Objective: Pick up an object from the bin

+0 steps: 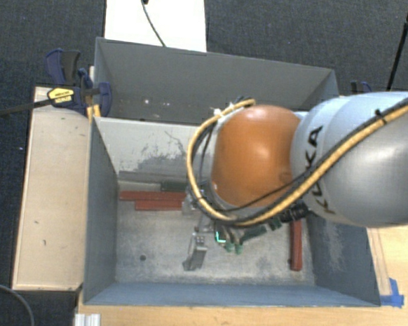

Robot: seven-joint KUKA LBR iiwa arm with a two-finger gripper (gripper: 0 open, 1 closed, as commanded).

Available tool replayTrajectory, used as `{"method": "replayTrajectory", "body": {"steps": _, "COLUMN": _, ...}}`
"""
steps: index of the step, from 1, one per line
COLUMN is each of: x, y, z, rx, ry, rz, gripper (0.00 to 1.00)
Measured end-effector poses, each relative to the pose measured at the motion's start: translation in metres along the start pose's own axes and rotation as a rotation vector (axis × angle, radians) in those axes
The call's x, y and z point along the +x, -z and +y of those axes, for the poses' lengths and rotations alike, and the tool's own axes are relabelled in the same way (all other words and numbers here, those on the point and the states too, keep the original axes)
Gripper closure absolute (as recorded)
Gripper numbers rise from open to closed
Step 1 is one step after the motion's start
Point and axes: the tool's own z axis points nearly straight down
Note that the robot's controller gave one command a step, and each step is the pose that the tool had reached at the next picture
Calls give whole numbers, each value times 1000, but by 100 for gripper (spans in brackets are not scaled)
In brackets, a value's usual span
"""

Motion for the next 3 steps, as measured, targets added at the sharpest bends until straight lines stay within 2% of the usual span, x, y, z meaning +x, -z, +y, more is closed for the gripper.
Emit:
{"method": "replayTrajectory", "body": {"steps": 1, "x": -37, "y": -42, "z": -71, "rx": 3, "ry": -75, "rz": -4, "gripper": 0}}
{"method": "replayTrajectory", "body": {"steps": 2, "x": -35, "y": -117, "z": -147, "rx": 4, "ry": -20, "rz": 0, "gripper": 0}}
{"method": "replayTrajectory", "body": {"steps": 3, "x": -47, "y": -131, "z": -181, "rx": 0, "ry": -87, "rz": -9, "gripper": 0}}
